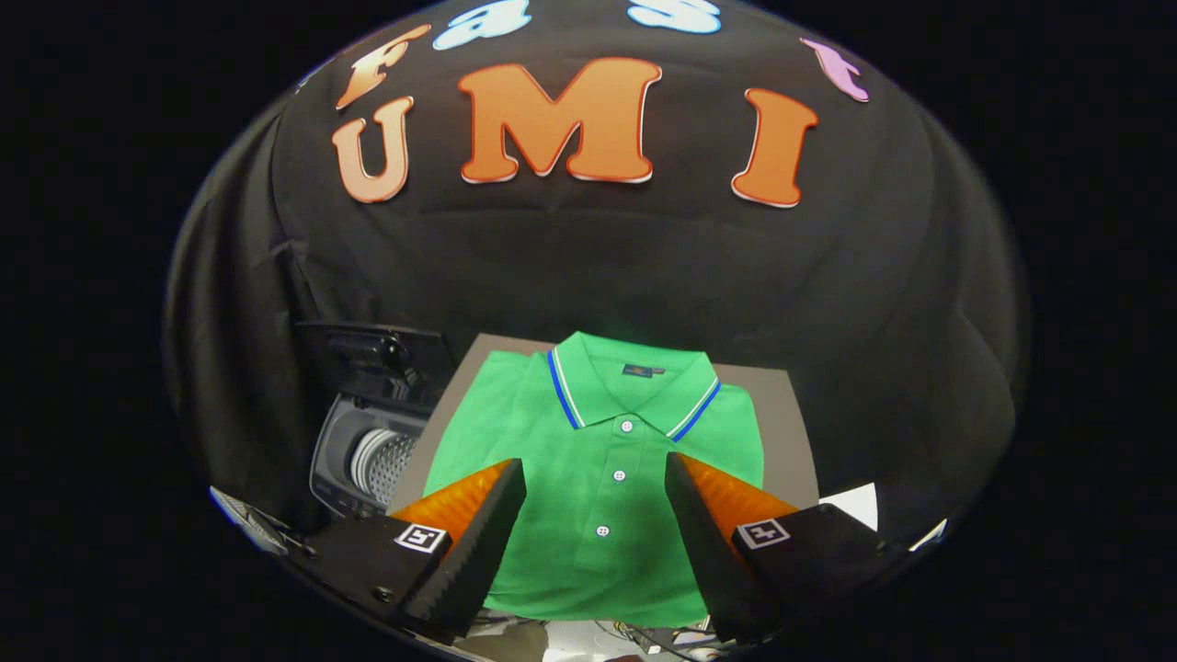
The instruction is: Put the clothes into the washing machine and then close the washing machine lid.
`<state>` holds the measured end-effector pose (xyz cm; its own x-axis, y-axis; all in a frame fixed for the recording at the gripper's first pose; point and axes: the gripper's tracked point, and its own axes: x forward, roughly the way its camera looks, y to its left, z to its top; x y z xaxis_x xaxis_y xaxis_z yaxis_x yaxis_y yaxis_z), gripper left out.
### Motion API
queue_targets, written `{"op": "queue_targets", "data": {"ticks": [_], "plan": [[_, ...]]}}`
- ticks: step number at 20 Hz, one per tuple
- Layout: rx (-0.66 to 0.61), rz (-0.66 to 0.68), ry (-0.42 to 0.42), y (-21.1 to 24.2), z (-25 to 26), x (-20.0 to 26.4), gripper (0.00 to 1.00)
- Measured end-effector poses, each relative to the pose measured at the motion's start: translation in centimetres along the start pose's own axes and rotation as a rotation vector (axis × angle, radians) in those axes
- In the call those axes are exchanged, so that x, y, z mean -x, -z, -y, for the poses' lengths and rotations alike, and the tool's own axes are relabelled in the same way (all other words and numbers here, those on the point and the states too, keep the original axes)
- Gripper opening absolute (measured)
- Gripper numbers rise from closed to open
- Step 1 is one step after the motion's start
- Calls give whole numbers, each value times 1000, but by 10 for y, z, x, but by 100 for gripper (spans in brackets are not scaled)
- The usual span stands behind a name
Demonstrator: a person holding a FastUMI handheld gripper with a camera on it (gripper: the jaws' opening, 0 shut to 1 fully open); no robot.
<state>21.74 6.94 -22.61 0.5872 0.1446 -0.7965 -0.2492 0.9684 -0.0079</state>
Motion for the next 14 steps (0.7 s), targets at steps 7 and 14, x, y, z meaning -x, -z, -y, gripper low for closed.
{"op": "queue_targets", "data": {"ticks": [7,14], "plan": [[-36,-331,-1,35,17,-53,99],[-24,-408,-35,40,13,-56,98]]}}
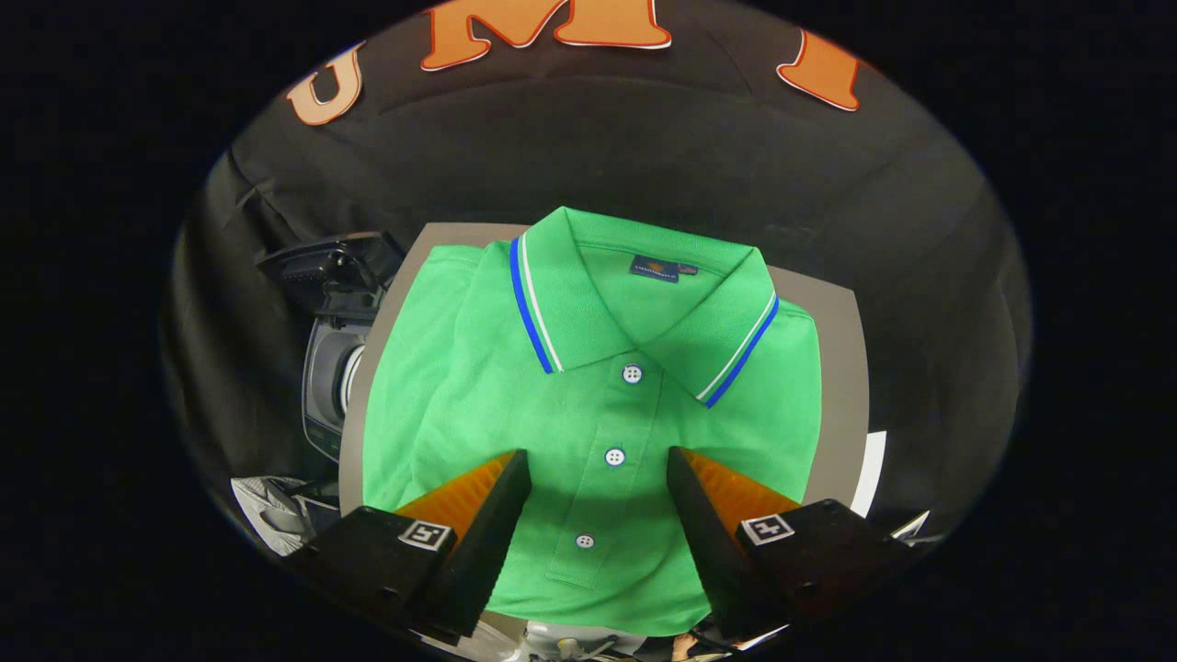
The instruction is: Put the clothes into the washing machine and then close the washing machine lid.
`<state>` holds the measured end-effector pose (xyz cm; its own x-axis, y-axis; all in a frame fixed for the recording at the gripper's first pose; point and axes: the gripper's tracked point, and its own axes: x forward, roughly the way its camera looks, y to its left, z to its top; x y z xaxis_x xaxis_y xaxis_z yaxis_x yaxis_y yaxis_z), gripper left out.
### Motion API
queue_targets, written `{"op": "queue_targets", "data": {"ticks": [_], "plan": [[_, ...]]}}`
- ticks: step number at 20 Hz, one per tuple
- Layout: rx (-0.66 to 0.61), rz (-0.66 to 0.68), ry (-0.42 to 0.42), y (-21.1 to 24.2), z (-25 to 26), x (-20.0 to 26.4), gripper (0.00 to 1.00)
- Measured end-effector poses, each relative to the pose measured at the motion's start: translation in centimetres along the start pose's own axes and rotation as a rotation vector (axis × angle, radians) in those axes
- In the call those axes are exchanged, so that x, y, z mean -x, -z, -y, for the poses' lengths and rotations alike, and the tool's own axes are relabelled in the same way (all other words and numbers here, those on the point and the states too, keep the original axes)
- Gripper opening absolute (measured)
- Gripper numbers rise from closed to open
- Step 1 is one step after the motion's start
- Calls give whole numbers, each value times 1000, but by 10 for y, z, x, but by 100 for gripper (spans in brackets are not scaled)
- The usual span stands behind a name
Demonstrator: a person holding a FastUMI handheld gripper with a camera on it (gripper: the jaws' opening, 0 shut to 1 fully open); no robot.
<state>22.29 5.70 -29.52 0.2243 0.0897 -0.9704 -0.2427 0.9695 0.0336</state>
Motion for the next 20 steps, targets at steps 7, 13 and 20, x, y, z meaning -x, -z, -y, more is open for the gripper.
{"op": "queue_targets", "data": {"ticks": [7,13,20], "plan": [[-6,-31,5,2,1,-1,62],[-32,-47,39,2,-13,3,26],[-160,208,-36,-1,-15,9,9]]}}
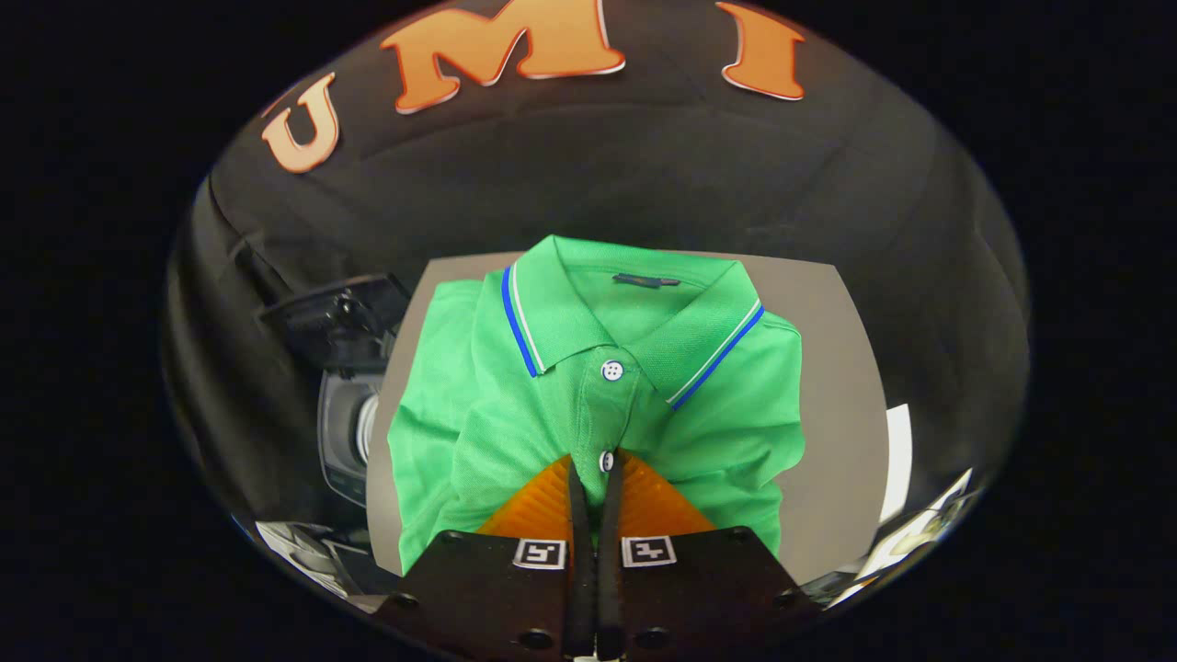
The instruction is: Put the clothes into the washing machine and then close the washing machine lid.
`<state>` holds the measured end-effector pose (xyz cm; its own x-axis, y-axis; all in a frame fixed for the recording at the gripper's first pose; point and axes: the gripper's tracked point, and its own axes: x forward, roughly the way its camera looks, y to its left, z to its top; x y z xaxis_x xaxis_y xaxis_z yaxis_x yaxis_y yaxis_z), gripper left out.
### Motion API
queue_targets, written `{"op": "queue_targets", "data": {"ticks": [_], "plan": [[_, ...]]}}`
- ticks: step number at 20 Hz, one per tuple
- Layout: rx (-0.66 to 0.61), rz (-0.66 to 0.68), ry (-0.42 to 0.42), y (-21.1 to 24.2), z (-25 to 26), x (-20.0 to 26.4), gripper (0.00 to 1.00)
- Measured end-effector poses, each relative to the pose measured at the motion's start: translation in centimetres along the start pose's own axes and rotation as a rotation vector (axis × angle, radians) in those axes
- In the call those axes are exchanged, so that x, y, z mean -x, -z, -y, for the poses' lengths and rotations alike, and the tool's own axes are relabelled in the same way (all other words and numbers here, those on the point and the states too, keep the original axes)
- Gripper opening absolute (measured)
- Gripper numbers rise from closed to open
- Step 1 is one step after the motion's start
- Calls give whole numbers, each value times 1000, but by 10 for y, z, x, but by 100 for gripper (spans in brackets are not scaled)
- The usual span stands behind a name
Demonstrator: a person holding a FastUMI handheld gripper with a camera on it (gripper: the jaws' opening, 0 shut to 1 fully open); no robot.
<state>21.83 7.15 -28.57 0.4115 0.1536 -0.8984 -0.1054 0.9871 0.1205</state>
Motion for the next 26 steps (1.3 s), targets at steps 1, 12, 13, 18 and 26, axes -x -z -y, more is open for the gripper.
{"op": "queue_targets", "data": {"ticks": [1,12,13,18,26], "plan": [[-15,63,-13,-1,0,1,9],[4,871,-48,-19,-13,34,8],[12,917,-51,-19,-14,42,8],[68,1054,-51,-13,-24,101,8],[148,1207,-60,-24,-77,204,8]]}}
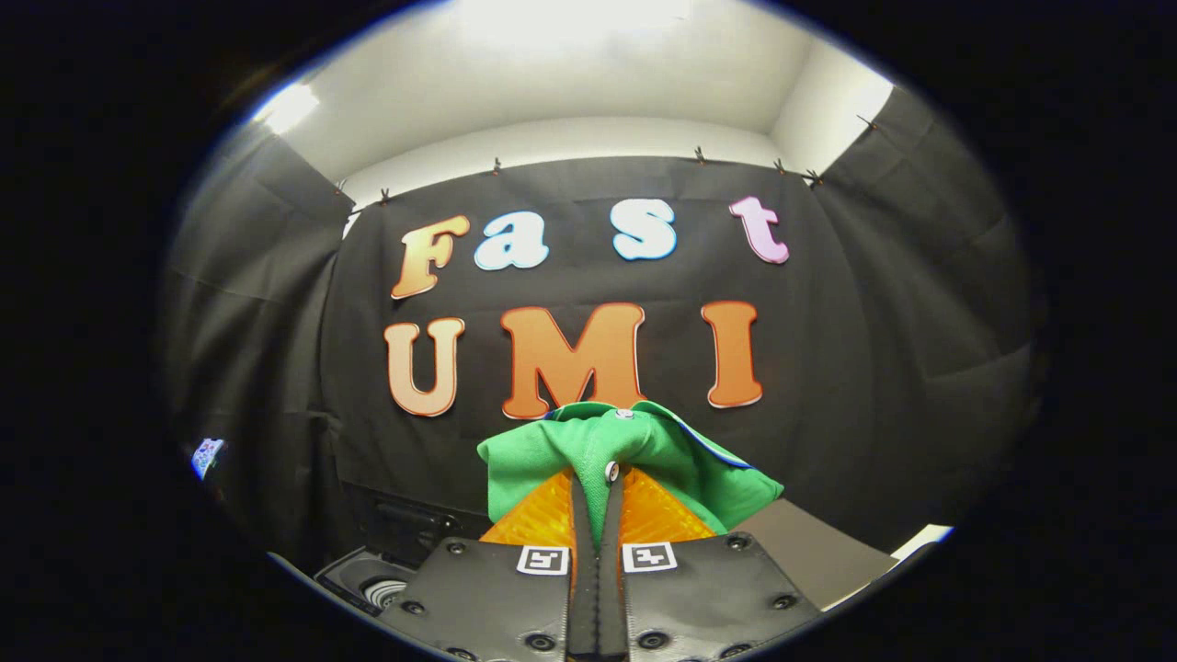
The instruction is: Put the clothes into the washing machine and then close the washing machine lid.
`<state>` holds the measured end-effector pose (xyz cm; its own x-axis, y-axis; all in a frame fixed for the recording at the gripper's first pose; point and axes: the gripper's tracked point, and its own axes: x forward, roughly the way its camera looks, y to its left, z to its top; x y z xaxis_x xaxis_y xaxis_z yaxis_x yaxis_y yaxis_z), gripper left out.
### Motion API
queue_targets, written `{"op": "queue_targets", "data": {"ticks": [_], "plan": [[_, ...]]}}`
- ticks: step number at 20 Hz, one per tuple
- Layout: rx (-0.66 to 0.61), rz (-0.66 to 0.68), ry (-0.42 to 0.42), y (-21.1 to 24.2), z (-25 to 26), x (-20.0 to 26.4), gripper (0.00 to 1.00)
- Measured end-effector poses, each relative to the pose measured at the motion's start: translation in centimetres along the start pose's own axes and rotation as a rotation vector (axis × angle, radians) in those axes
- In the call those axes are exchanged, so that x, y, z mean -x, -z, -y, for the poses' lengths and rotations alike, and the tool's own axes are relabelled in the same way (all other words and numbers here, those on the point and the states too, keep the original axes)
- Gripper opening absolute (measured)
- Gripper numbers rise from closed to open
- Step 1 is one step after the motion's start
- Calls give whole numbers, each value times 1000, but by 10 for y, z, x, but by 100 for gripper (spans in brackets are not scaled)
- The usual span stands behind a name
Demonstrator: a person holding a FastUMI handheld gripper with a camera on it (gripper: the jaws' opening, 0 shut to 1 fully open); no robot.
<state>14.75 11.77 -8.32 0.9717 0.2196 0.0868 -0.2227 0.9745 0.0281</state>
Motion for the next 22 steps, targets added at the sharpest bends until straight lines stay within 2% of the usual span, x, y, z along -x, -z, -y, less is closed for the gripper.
{"op": "queue_targets", "data": {"ticks": [5,11,17,22], "plan": [[-38,58,-102,-55,-79,-1,8],[-70,59,-270,-65,-188,-27,8],[-98,-46,-398,-7,-286,-68,8],[-104,-212,-450,101,-345,-97,8]]}}
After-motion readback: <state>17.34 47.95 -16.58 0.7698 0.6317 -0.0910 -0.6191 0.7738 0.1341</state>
